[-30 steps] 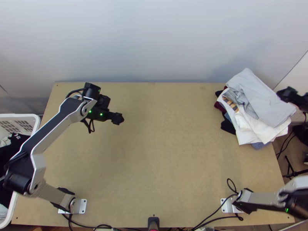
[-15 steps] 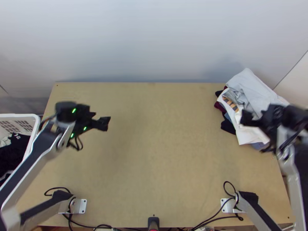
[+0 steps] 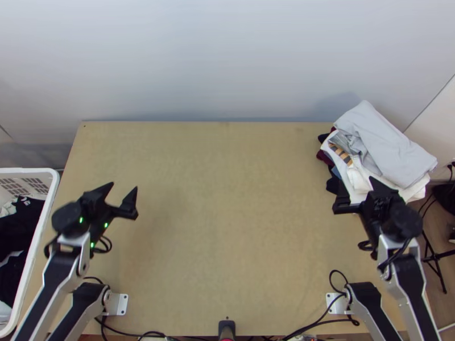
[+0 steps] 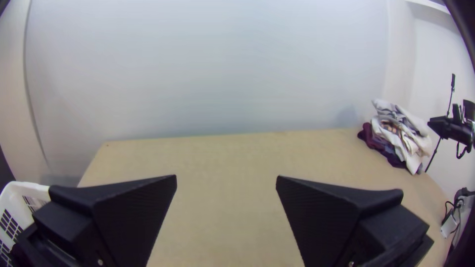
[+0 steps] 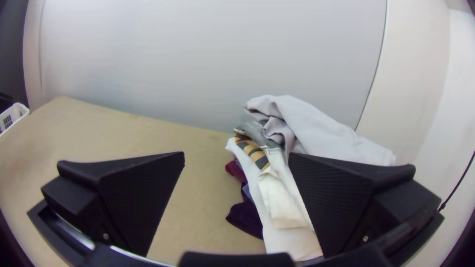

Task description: Fold the t-shirt

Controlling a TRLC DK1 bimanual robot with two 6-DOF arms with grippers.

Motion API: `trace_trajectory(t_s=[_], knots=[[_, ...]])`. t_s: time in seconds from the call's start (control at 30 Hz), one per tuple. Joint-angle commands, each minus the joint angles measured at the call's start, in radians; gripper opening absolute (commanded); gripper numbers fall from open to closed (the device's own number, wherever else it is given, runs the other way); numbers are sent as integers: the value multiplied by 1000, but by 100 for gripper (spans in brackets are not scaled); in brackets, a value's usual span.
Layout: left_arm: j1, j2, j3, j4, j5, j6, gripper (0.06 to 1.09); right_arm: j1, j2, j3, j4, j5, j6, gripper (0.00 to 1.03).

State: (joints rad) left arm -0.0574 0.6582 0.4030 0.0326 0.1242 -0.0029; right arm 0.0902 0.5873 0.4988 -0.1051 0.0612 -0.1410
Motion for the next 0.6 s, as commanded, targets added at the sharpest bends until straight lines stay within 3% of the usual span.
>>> trace_trajectory(t_s=[0.0, 0.13, 0.27, 0.37, 0.43, 0.57], knots=[[53, -325, -217, 107, 9, 7, 104, 49, -142, -220, 200, 8, -65, 98], [56, -647, -300, 6, 9, -3, 104, 92, -211, -286, 226, 8, -65, 98], [70, -661, -309, -25, 9, -3, 104, 152, -334, -348, 254, 8, -69, 98], [70, -661, -316, -20, 9, -12, 104, 187, -589, -440, 286, 9, -132, 98], [67, -661, -322, -22, 11, -22, 104, 186, -577, -462, 358, 88, -132, 98], [71, -661, -331, -20, 9, -22, 104, 218, -590, -485, 363, 95, -131, 98]])
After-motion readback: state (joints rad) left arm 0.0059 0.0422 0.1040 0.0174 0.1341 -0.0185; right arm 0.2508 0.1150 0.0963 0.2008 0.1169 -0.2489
